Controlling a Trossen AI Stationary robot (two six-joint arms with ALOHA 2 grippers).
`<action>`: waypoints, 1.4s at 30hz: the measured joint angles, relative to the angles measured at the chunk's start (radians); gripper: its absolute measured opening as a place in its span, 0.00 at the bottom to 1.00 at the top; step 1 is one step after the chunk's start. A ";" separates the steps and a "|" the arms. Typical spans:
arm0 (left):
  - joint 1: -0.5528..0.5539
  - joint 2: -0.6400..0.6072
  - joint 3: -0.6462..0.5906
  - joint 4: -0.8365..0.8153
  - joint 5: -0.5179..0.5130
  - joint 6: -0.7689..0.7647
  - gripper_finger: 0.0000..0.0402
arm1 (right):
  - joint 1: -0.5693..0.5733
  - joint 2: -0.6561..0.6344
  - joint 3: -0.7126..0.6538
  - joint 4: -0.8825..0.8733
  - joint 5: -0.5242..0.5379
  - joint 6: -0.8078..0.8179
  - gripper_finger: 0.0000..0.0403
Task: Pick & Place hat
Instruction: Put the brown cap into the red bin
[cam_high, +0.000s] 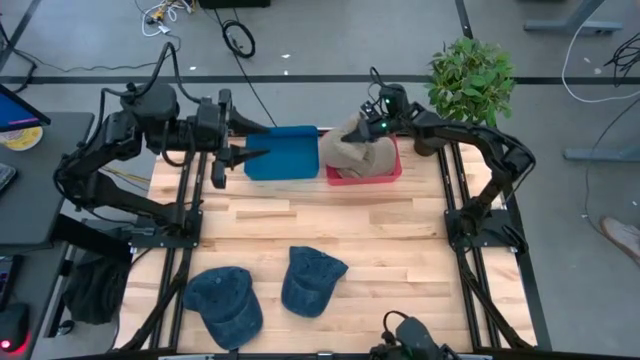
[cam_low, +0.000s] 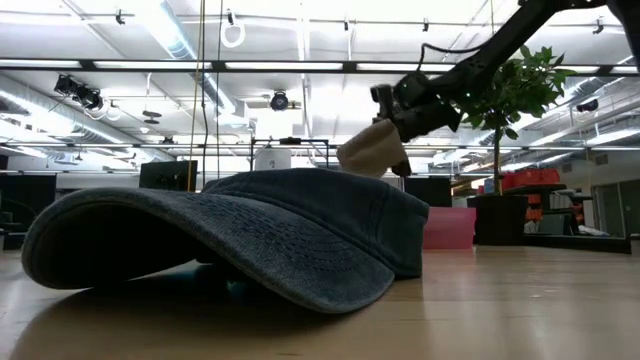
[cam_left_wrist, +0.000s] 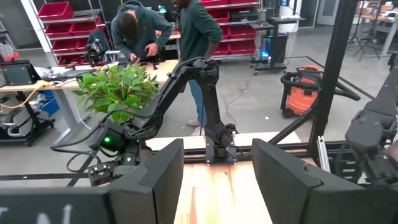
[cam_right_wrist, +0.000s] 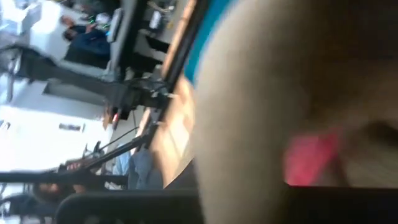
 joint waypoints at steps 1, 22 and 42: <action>0.000 0.000 0.000 0.000 -0.001 0.000 0.48 | -0.008 0.002 0.000 -0.022 0.002 0.005 0.00; 0.000 0.000 0.000 0.026 -0.037 0.000 0.48 | -0.045 -0.068 0.000 -0.444 0.205 -0.094 0.01; 0.000 0.000 0.000 0.035 -0.037 0.000 0.48 | -0.178 -0.127 0.000 -0.543 0.142 -0.183 0.55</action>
